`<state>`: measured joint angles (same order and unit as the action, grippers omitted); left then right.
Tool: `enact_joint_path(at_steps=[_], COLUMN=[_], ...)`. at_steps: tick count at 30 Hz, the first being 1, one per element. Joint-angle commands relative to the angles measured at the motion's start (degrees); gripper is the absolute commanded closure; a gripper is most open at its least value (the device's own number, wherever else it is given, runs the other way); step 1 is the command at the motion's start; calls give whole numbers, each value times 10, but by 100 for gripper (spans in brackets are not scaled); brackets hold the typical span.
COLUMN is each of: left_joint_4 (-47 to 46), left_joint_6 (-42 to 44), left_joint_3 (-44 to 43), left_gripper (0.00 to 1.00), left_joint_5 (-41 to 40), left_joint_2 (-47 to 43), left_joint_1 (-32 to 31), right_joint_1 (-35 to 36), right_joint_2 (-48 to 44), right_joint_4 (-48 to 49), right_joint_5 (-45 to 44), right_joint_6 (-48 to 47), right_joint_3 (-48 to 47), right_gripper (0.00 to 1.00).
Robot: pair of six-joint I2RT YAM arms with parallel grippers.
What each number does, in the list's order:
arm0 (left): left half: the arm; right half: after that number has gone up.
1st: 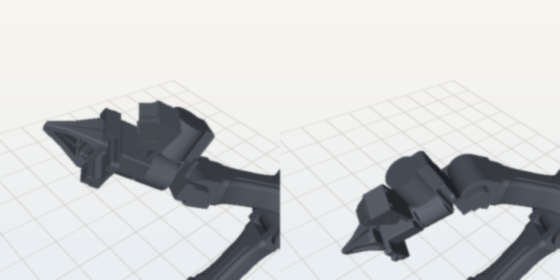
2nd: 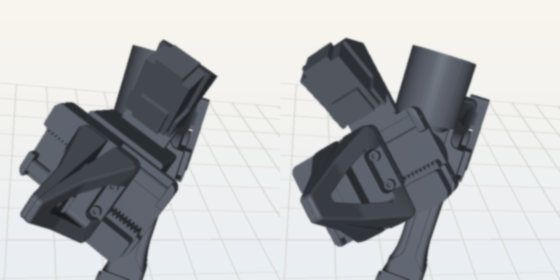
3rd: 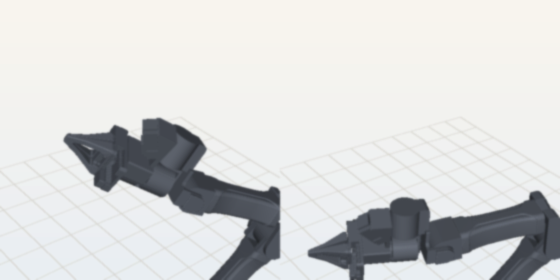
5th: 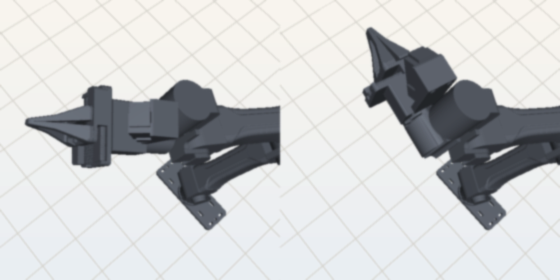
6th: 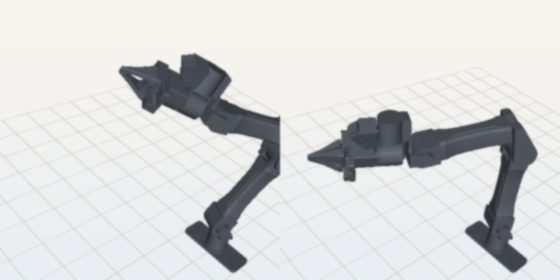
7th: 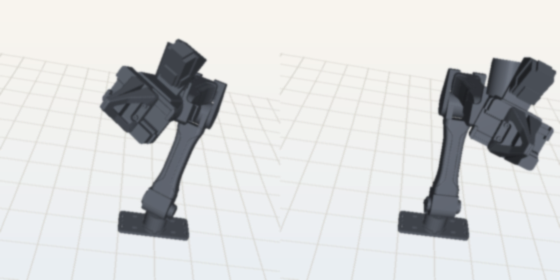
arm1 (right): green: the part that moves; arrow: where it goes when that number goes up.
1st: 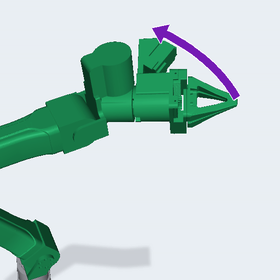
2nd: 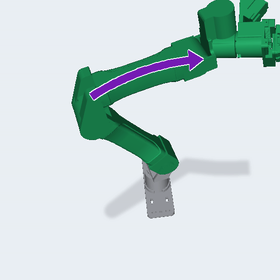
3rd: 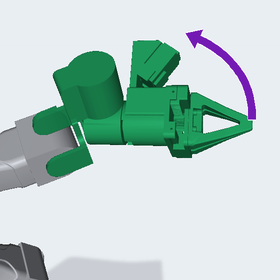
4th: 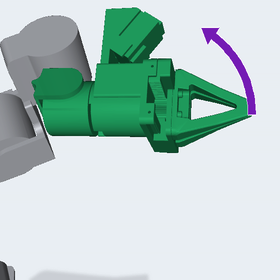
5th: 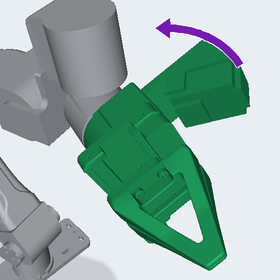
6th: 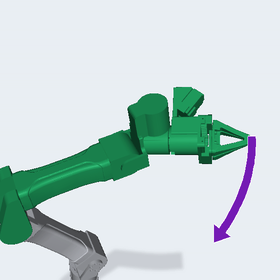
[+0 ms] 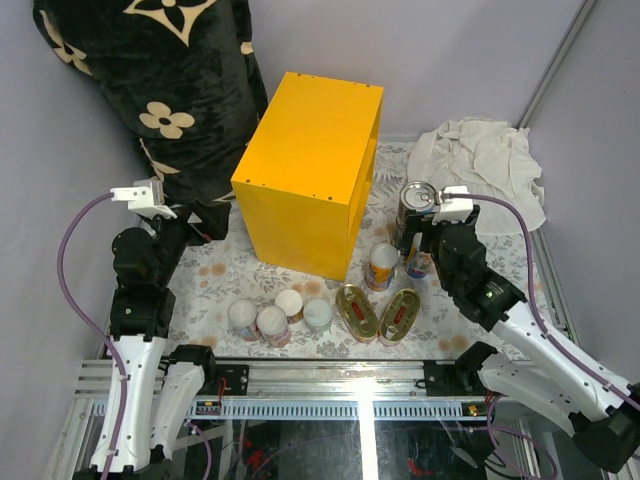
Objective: Place and organize the canned foods onto the counter
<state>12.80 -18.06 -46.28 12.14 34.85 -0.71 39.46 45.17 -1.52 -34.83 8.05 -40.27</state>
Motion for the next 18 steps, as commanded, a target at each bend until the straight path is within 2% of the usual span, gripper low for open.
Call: enact_joint_path(at_steps=[1,3,10,18], left_joint_4=[-4,-1,0,3], left_joint_6=[24,27,33,36], left_joint_3=[-6,-5,-5,-2], left_gripper=[0,0,0,0], left_joint_5=[45,52,71,78], left_joint_2=[7,7,10,10], left_joint_1=[0,1,0,1], right_joint_1=[-60,-93,-137,-158], right_joint_2=[41,60,119,174], right_joint_4=[-4,-3,2,7], right_joint_5=[87,142,215,238], right_joint_6=[-10,-1,-2,-3], right_joint_3=[-58,-67,-111,-157], right_gripper=[0,1,1,0])
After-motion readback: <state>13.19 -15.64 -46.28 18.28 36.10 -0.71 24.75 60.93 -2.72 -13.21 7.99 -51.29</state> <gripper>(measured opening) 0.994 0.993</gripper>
